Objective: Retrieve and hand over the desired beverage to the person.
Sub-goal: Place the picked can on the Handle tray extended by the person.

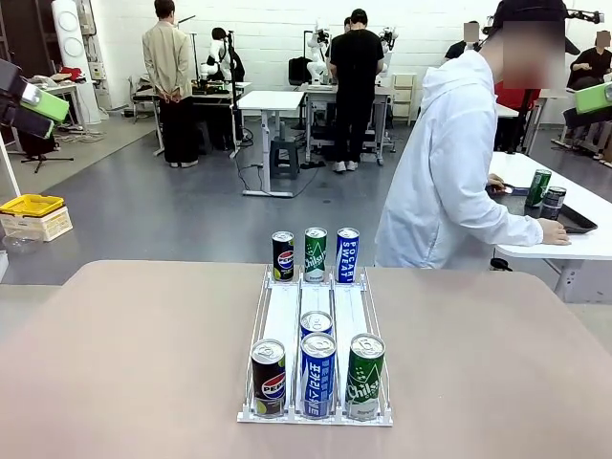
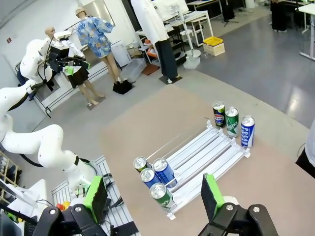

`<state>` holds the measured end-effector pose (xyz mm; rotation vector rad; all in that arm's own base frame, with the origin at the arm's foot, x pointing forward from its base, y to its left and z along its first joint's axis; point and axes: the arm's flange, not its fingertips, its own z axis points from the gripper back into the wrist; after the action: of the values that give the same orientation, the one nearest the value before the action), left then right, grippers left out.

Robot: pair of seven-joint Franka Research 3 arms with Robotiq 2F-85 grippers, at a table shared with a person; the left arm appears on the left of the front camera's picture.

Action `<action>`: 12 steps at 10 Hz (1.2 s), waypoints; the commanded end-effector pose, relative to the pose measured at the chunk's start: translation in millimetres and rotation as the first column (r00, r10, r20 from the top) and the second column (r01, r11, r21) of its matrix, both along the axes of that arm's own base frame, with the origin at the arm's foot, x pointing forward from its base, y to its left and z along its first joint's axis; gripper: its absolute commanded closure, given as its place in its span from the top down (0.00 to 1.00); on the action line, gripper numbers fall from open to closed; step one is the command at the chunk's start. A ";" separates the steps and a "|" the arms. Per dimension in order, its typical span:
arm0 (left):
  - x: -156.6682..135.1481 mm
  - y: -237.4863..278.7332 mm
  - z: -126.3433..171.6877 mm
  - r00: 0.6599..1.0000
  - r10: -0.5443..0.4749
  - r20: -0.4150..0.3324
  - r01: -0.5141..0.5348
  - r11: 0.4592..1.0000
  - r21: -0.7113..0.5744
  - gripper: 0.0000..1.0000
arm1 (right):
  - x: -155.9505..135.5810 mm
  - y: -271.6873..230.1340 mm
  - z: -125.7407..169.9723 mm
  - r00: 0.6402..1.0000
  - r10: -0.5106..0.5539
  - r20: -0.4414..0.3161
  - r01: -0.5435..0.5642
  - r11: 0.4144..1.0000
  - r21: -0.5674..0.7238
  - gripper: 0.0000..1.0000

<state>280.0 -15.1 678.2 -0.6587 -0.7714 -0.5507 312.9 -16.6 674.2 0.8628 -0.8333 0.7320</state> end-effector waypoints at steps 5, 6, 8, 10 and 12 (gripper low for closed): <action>1.1 0.3 0.2 1.000 -0.018 0.008 0.018 1.000 -0.015 1.00 | 4.6 2.9 -1.0 1.000 0.015 0.023 -0.016 1.000 0.022 1.00; 1.1 0.3 0.2 1.000 -0.018 0.008 0.018 1.000 -0.015 1.00 | 0.7 0.6 0.0 1.000 0.001 0.000 -0.001 1.000 0.000 1.00; 1.1 0.3 0.2 1.000 -0.018 0.008 0.018 1.000 -0.015 1.00 | -2.2 0.9 -2.8 0.988 -0.030 -0.152 0.030 1.000 0.000 1.00; 1.1 0.3 0.2 1.000 -0.018 0.008 0.018 1.000 -0.015 1.00 | -2.8 1.8 -4.6 0.989 -0.016 -0.145 0.015 1.000 -0.006 1.00; 1.1 0.3 0.2 1.000 -0.018 0.008 0.018 1.000 -0.015 1.00 | -4.7 1.6 -6.9 0.989 -0.009 -0.146 0.008 1.000 -0.007 1.00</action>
<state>280.0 -15.1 678.2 -0.6587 -0.7714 -0.5507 309.2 -16.5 666.3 0.9086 -0.7198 0.6568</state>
